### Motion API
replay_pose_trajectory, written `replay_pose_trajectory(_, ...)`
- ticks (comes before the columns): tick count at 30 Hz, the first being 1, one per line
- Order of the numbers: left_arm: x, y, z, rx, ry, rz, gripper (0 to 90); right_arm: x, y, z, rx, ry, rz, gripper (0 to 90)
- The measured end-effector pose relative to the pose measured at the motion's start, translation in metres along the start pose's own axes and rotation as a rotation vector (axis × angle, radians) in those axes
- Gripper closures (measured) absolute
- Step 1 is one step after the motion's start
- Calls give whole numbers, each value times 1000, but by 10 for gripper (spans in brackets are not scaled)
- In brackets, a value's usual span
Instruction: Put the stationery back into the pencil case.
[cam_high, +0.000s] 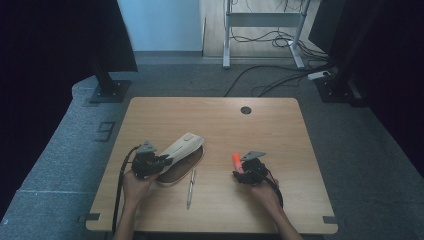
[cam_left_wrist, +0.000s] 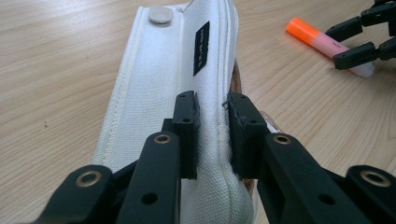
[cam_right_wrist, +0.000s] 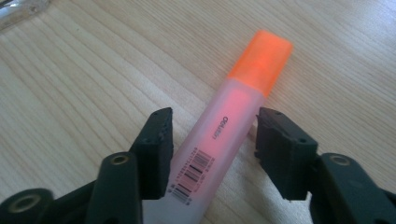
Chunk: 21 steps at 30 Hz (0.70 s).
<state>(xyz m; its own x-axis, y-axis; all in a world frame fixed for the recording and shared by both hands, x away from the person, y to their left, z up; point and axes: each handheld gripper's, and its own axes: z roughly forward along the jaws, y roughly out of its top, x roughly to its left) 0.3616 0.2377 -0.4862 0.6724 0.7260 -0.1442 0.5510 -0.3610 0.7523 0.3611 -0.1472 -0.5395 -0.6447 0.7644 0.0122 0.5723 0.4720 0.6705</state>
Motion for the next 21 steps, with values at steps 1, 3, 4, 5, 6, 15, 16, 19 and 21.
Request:
replay_pose_trajectory(1,0,0,0,0,0,1,747,-1,0,-1,3,4,-4,498)
replay_pose_trajectory(3,0,0,0,0,0,0,747,-2,-1,-3,7,5,-4,531)
replay_pose_trajectory(4,0,0,0,0,0,0,747,-3,-2,-4,9,6,-6,548)
replay_pose_trajectory(5,0,0,0,0,0,0,747,-3,-2,-4,13,8,-6,563)
replay_pose_trajectory(6,0,0,0,0,0,0,747,-4,-3,-5,13,8,-5,577)
replay_pose_trajectory(15,0,0,0,1,0,0,747,-10,-6,-11,35,24,-16,640)
replay_pose_trajectory(16,0,0,0,0,1,1,747,-11,-6,-11,36,23,-15,641)
replay_pose_trajectory(19,0,0,0,0,1,1,747,-12,-6,-12,40,23,-12,647)
replay_pose_trajectory(21,0,0,0,1,2,2,747,-12,-6,-12,47,20,-10,650)
